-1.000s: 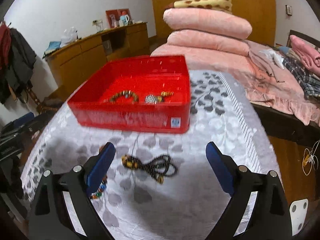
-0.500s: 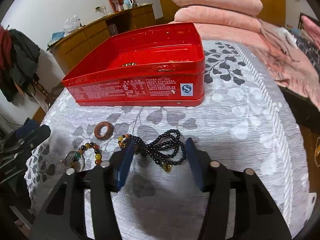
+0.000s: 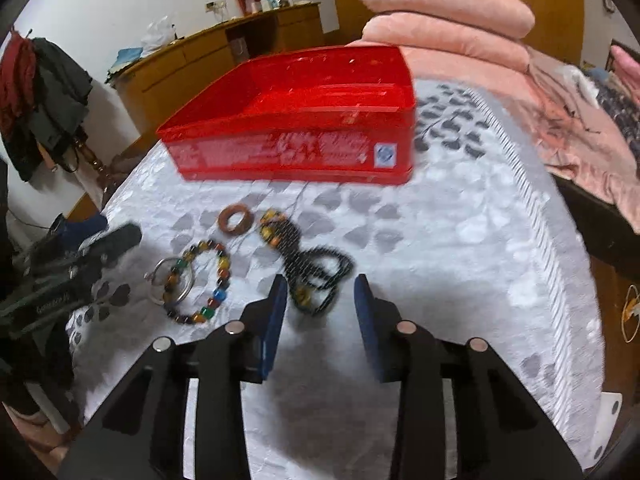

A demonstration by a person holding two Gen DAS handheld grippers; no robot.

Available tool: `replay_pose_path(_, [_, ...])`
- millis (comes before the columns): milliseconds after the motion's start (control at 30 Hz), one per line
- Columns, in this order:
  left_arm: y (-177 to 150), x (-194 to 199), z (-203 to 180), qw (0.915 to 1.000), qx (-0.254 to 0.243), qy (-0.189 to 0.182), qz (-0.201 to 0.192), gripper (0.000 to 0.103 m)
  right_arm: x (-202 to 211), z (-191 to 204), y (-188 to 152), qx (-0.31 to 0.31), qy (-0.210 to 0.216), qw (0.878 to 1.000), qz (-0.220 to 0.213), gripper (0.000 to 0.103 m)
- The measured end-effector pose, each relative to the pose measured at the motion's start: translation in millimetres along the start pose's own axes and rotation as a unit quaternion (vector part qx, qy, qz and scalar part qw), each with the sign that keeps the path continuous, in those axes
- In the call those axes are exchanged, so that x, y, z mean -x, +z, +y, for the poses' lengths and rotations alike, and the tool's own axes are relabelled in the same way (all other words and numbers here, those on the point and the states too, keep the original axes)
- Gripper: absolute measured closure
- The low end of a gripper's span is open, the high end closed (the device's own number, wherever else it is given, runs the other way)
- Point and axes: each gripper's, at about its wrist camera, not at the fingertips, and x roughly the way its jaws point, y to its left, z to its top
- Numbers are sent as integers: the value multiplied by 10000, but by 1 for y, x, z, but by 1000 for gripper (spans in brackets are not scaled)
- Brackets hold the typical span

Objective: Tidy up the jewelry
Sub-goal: 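Grasp the black bead necklace with the right gripper while the left grasps the multicolour bracelet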

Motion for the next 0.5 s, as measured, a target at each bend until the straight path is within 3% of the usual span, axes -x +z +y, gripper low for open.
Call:
replay_pose_path(100, [-2, -1, -7, 9999, -49, -129, 68, 33, -7, -1, 10, 140, -23, 9999, -18, 58])
replay_pose_path(233, [-6, -5, -19, 9988, -137, -408, 238, 50, -26, 6, 17, 246, 41, 9996, 126, 58])
replay_pose_path(500, [-14, -20, -35, 9961, -299, -611, 555, 52, -31, 6, 14, 257, -27, 9995, 183, 62])
